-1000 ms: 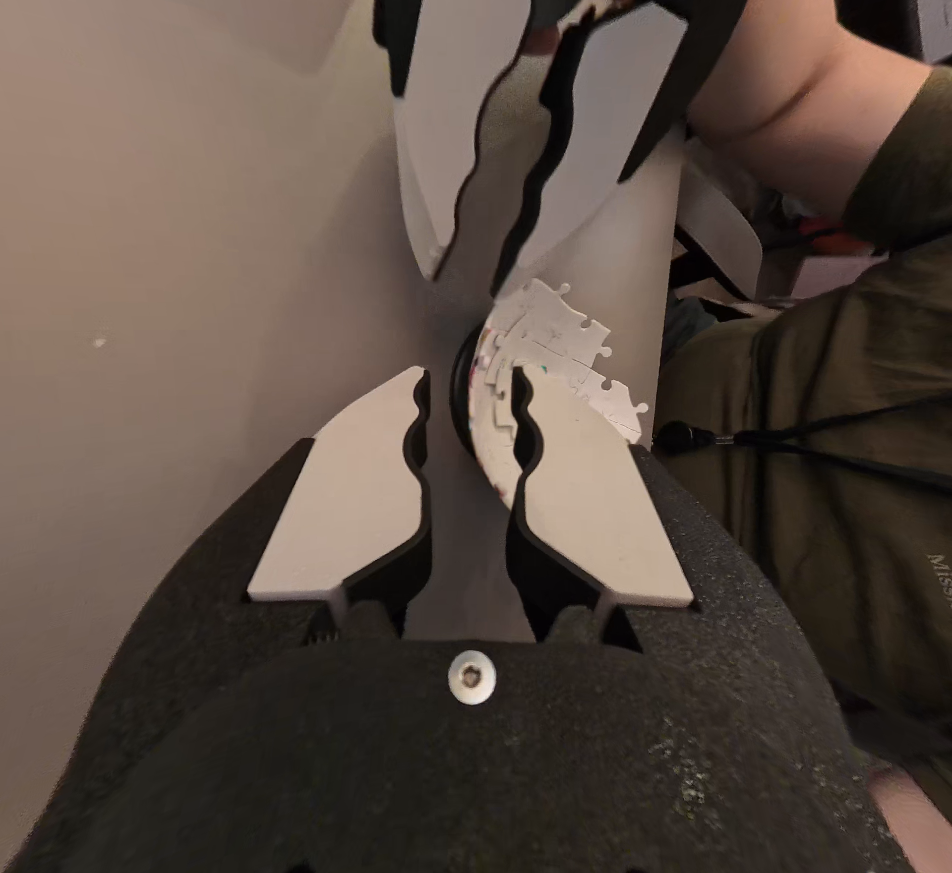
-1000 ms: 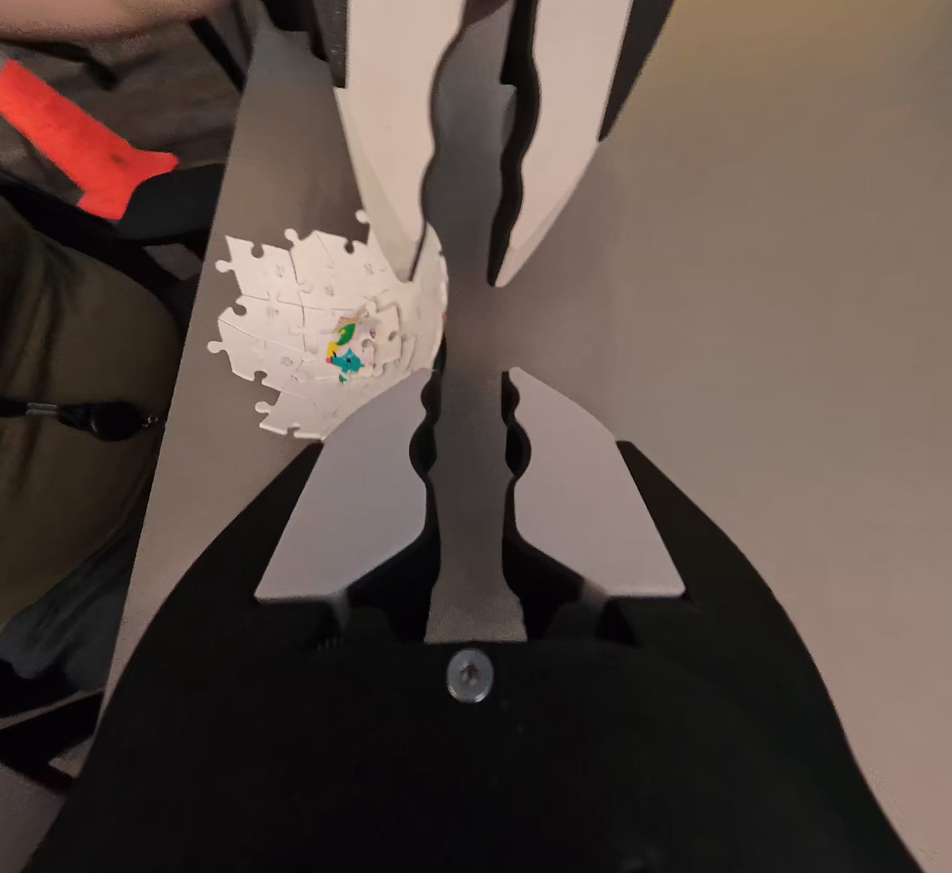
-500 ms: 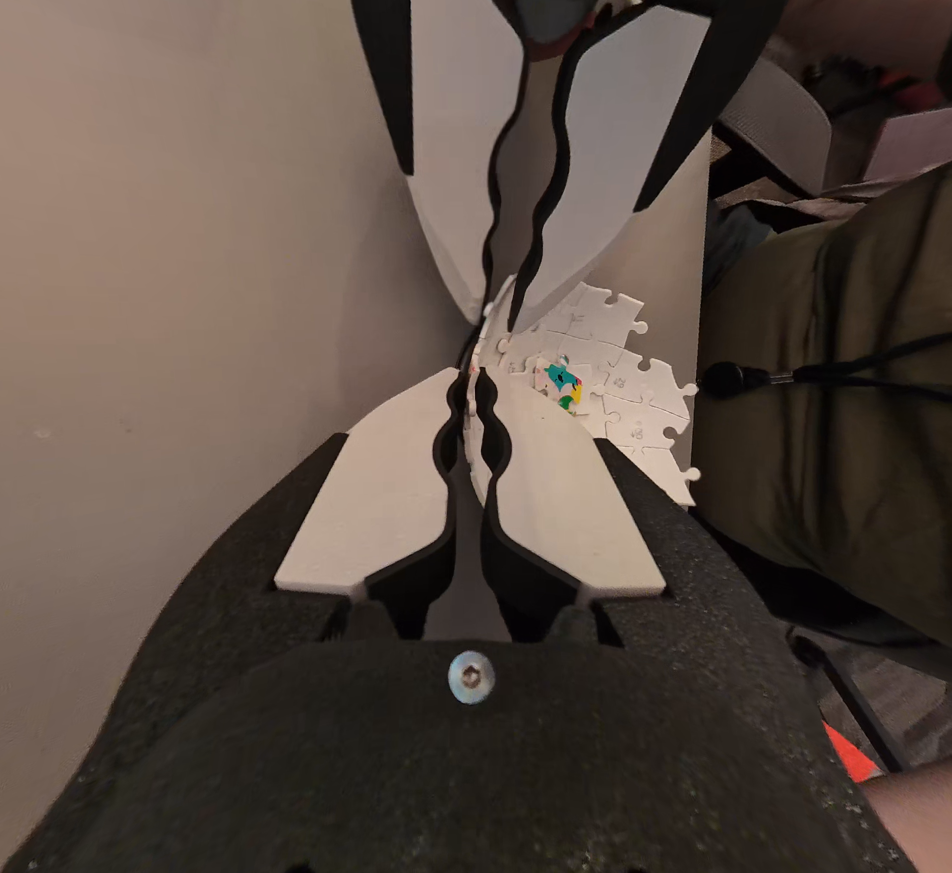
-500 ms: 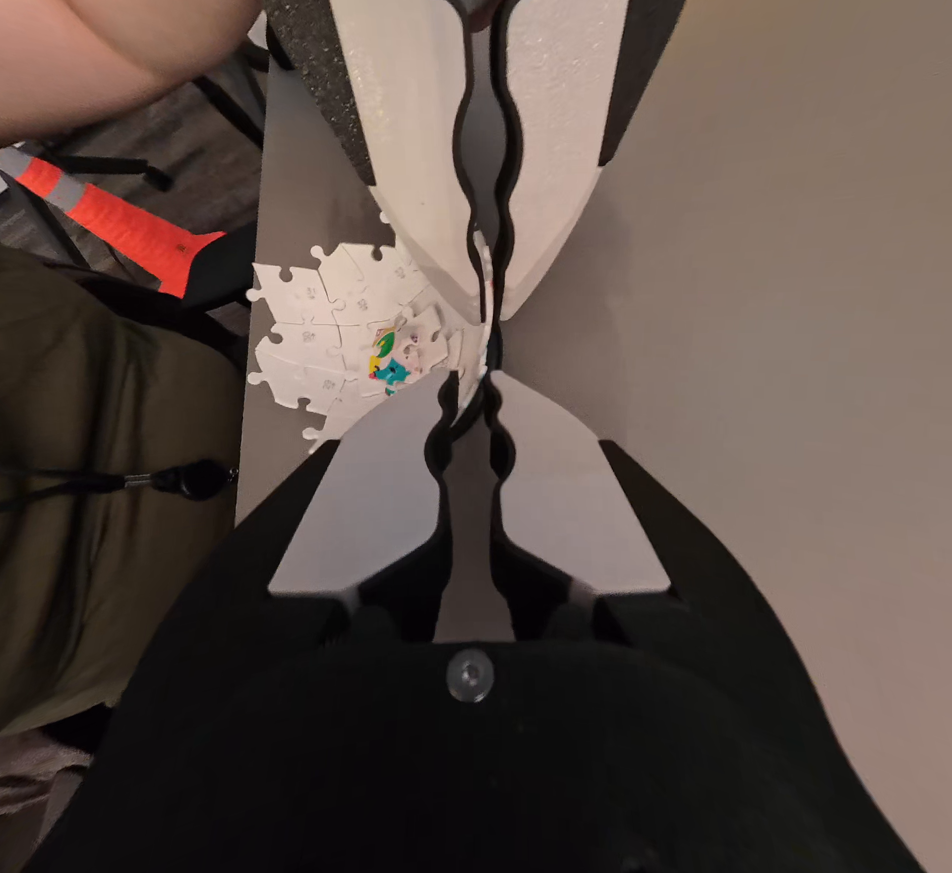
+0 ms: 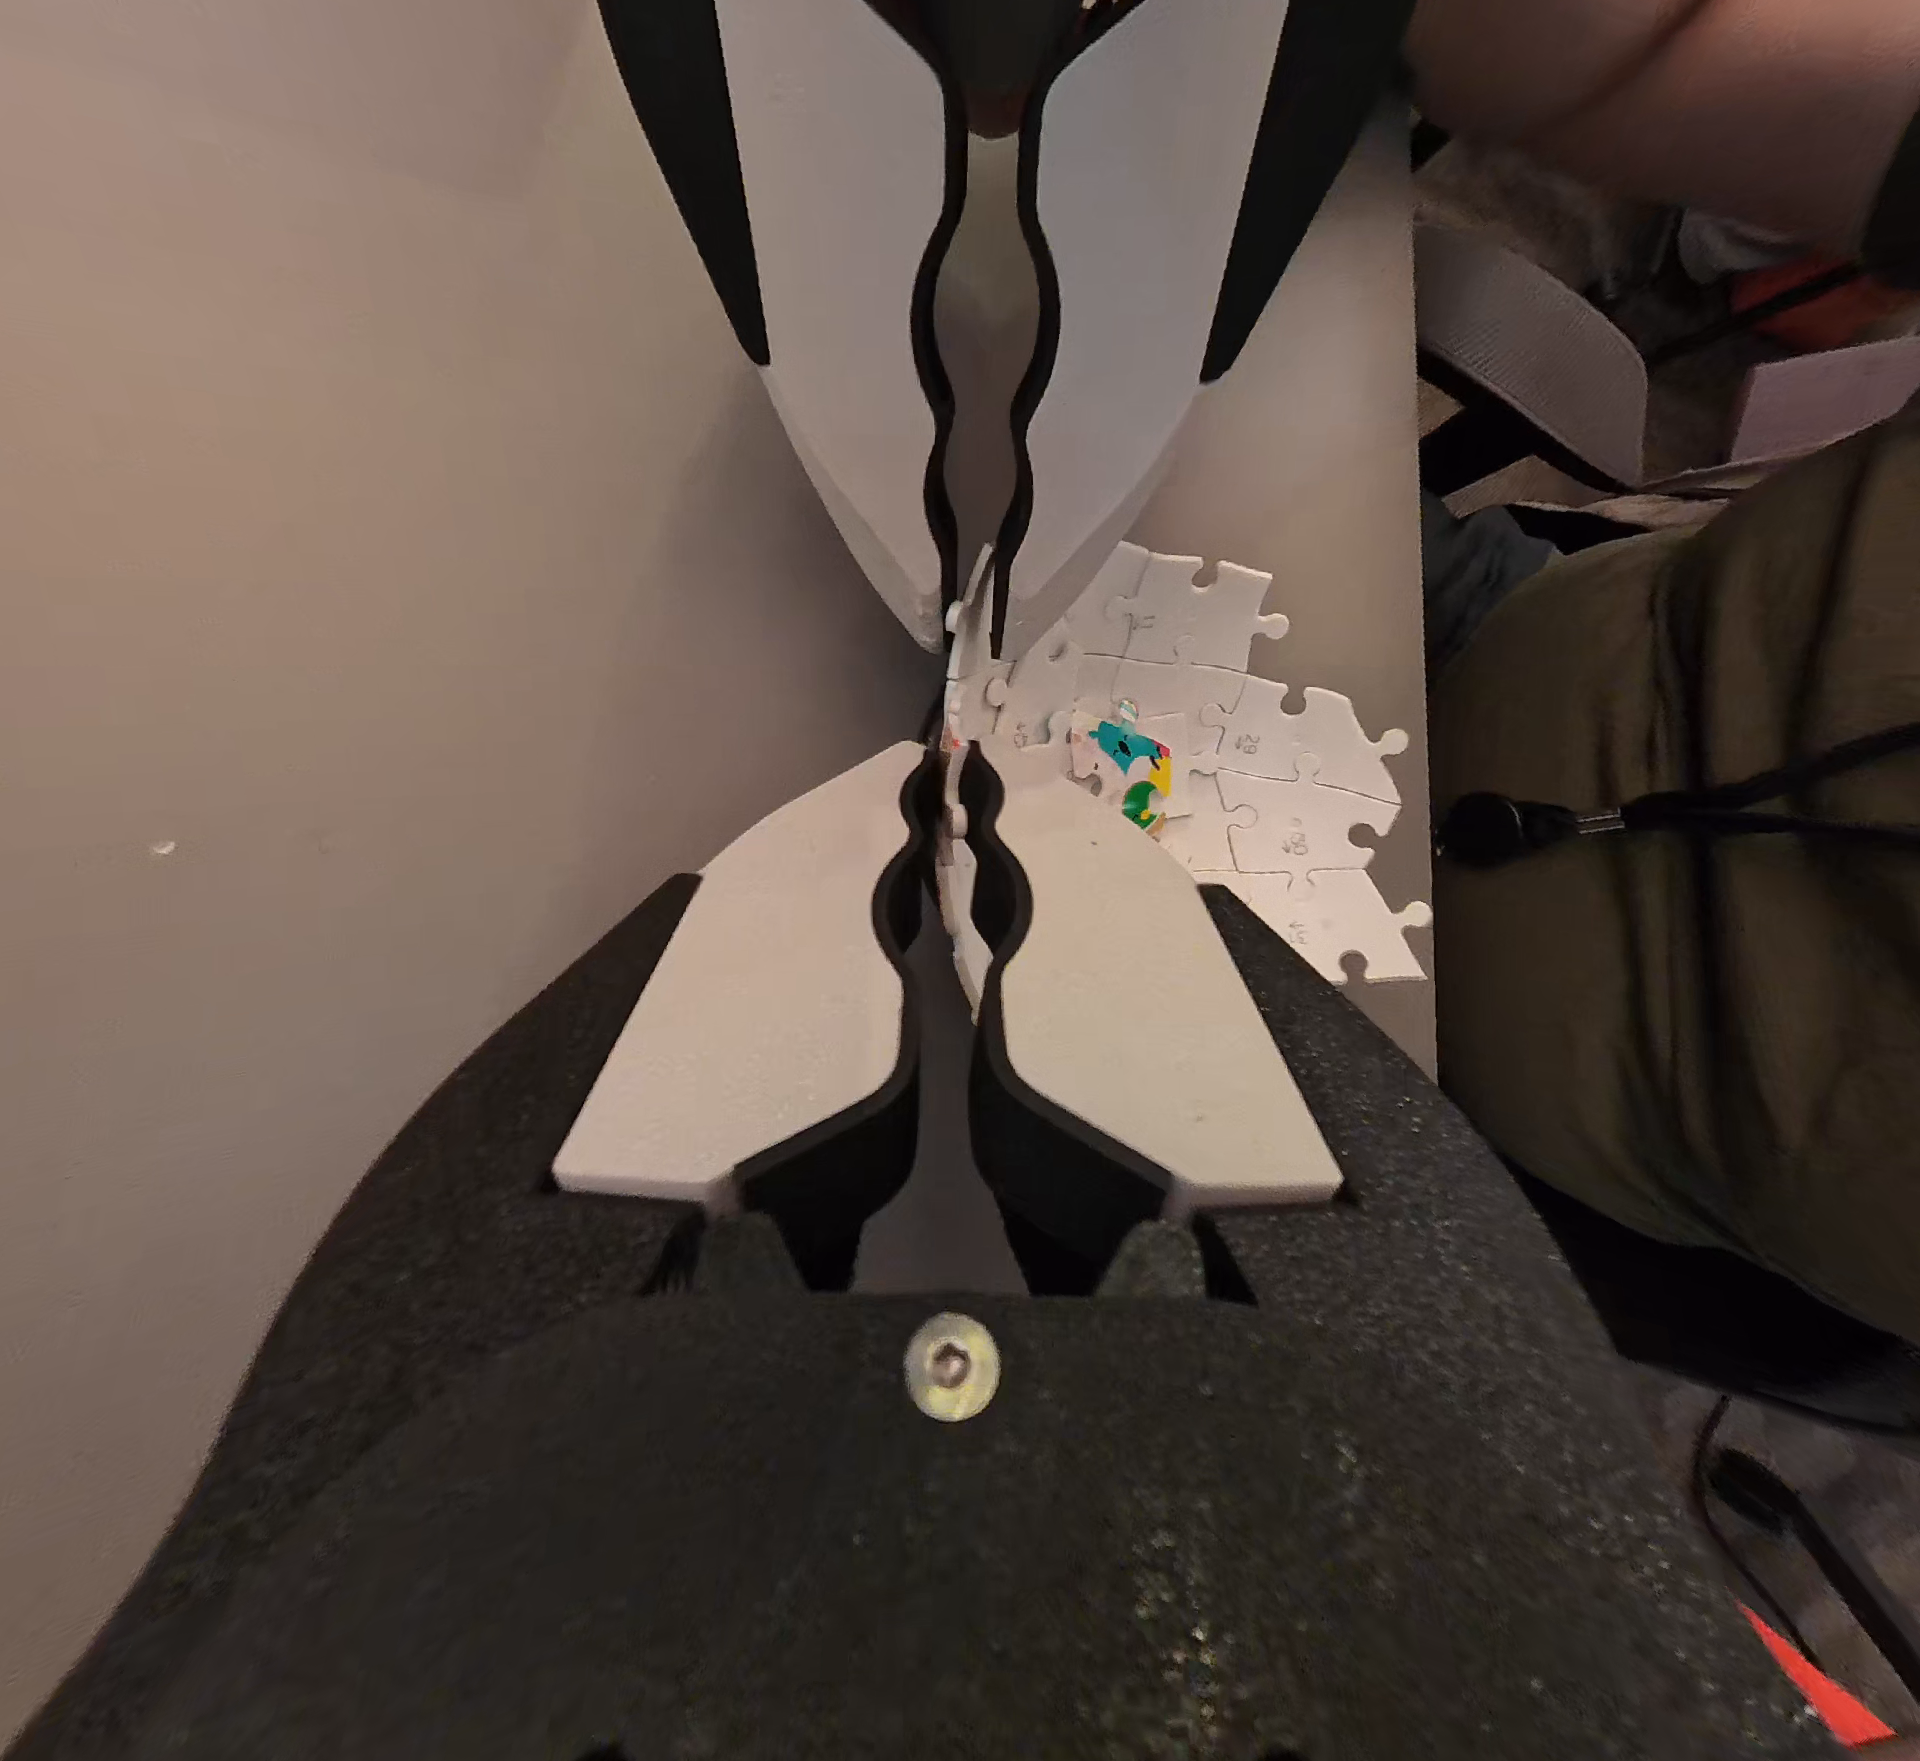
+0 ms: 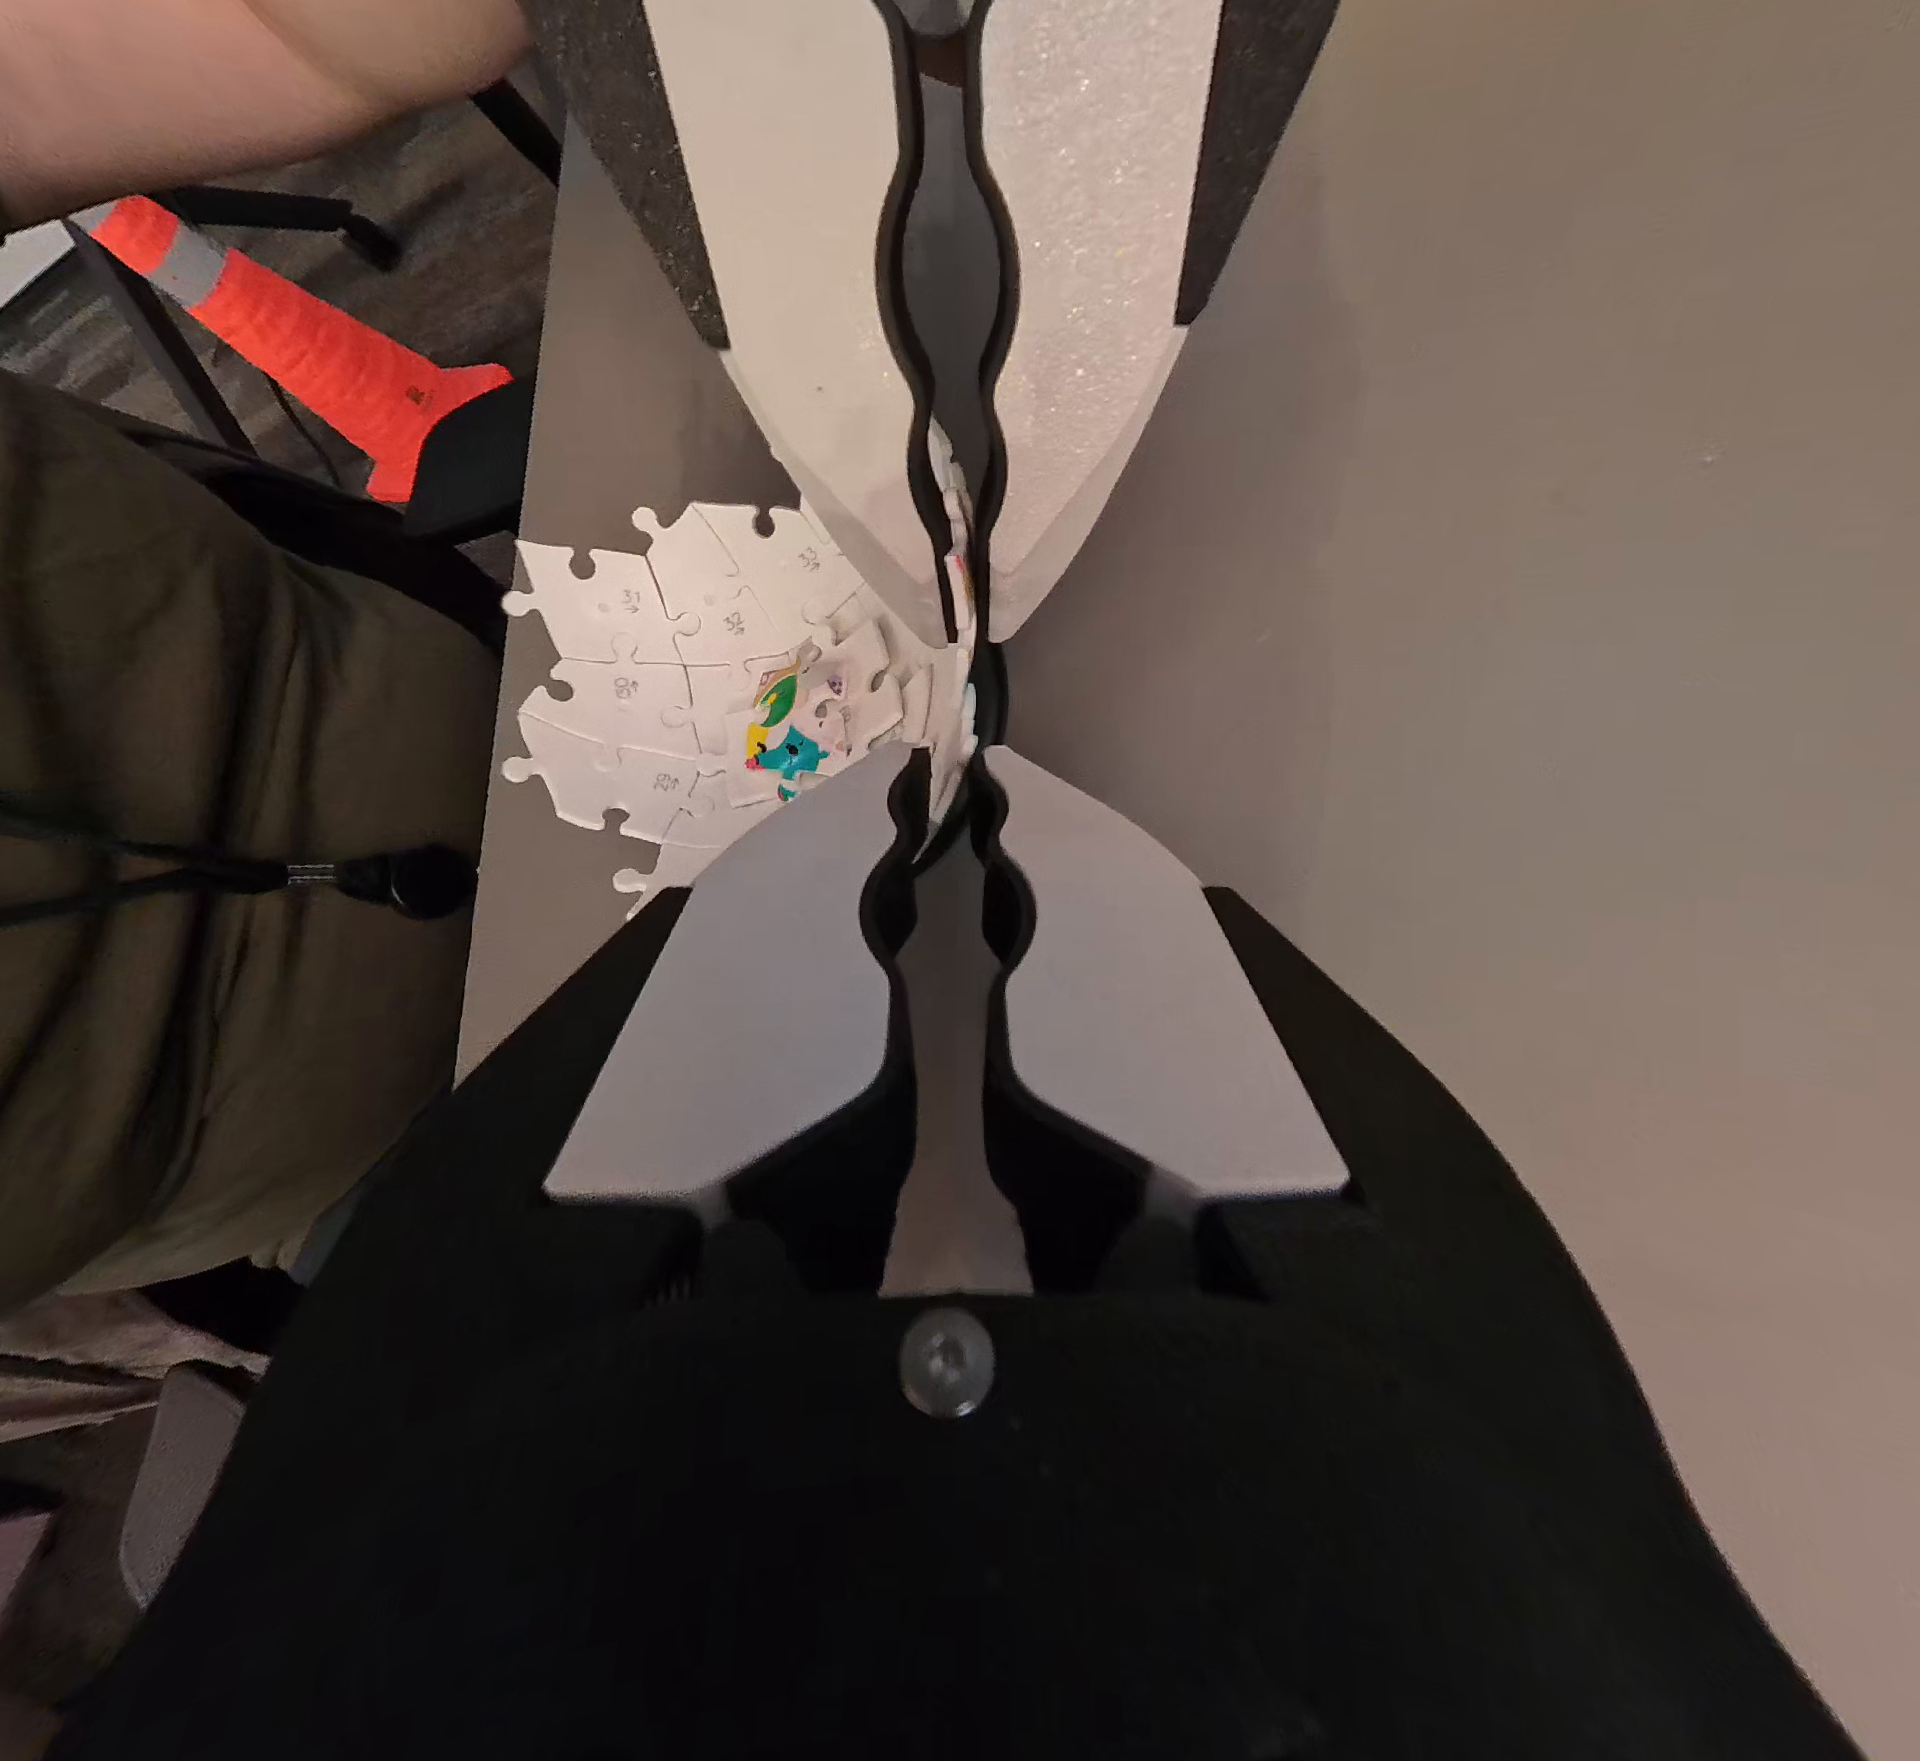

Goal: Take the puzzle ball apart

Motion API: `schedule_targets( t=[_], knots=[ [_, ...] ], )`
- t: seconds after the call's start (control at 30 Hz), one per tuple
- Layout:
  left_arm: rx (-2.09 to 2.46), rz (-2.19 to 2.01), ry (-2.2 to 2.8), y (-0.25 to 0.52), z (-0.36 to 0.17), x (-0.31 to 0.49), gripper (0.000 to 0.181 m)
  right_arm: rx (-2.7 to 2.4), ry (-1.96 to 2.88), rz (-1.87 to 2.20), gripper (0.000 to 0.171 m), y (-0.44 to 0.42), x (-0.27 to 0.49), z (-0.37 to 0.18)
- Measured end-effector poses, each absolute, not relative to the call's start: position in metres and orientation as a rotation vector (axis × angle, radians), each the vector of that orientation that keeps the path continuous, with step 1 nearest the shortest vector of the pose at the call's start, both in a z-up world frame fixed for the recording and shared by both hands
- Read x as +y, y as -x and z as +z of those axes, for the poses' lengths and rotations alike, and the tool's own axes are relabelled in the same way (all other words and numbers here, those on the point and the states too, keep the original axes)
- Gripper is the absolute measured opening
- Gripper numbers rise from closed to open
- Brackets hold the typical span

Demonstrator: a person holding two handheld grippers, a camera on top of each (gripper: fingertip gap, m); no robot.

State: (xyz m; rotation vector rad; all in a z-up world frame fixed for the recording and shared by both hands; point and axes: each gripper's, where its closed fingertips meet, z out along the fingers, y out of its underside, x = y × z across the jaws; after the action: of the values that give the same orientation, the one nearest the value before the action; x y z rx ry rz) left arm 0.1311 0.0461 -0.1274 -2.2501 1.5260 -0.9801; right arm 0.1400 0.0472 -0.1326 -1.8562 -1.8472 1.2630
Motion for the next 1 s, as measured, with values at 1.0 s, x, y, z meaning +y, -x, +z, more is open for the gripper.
schedule_targets(
  t=[1.0],
  knots=[
    [1.154,-1.084,2.451,-0.110,-0.129,0.043,0.002,-2.053,1.556,1.152,0.016,-0.107,0.051,-0.122]
  ],
)
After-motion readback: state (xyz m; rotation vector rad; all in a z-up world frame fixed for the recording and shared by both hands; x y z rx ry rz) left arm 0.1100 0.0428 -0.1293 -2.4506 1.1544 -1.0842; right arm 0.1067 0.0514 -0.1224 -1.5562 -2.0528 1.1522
